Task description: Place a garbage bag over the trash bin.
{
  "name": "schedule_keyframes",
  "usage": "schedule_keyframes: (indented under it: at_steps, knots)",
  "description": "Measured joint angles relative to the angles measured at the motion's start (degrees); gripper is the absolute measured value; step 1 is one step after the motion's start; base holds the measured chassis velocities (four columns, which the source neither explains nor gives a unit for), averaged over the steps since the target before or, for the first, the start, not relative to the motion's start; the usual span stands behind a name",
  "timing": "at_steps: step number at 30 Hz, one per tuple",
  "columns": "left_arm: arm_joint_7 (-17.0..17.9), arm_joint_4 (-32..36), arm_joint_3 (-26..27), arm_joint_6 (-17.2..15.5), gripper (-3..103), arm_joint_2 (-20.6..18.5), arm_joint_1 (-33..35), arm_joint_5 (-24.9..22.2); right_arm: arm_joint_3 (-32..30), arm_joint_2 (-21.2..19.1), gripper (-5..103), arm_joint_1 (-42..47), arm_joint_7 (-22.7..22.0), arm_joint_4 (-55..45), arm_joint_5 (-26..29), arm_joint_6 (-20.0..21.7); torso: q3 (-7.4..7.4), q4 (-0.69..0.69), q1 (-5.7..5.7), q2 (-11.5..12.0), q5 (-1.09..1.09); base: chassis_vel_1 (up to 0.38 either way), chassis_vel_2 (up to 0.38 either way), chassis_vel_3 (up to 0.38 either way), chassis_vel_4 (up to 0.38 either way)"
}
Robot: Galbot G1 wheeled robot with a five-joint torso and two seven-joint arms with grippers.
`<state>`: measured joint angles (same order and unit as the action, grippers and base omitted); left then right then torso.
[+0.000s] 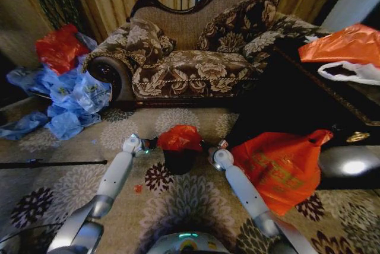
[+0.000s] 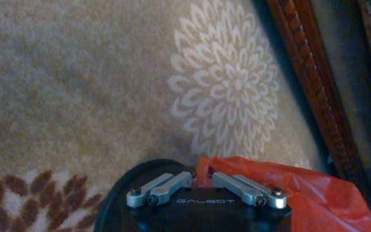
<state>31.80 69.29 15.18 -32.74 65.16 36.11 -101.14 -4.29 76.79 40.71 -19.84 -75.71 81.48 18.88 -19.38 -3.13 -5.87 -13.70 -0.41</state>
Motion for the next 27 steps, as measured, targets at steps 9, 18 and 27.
schedule_keyframes:
  at_steps: [9,18,27]
  knots:
    - [0.28,5.78,-0.44,-1.0,0,-4.29,4.0,-1.76,-0.47,-2.82,0,5.44,-1.04,-6.91,1.31,0.86,0.0,0.0,0.0,0.0,-0.01,0.0,0.0,0.0,0.0]
    - [-1.8,10.22,-1.99,-1.83,0,-7.9,5.65,-0.65,-0.62,-3.61,0,8.39,0.13,-9.57,1.23,1.05,0.0,-0.01,0.0,0.0,-0.01,0.0,0.0,0.0,0.0]
    - [-6.9,14.14,-3.42,-3.71,0,-12.85,9.14,2.77,-0.12,-4.88,0,11.51,5.02,-10.52,-0.05,1.13,0.0,0.0,-0.01,0.0,0.0,0.0,0.0,0.0,0.0]
